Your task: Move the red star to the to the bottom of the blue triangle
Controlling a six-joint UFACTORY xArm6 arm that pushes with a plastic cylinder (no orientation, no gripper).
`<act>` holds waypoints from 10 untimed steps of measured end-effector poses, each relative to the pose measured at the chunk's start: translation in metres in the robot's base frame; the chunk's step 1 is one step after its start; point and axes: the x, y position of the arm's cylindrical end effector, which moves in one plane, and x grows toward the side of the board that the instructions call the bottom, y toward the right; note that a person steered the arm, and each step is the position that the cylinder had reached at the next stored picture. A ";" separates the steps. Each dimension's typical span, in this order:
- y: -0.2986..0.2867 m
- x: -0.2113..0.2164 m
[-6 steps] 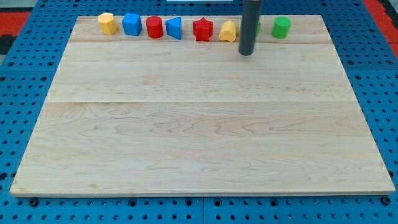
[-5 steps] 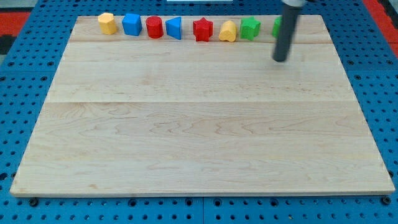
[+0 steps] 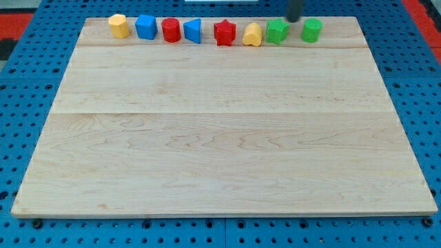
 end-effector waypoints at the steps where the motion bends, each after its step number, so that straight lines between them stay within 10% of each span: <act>1: -0.051 0.001; 7: -0.115 0.080; 10: -0.118 0.018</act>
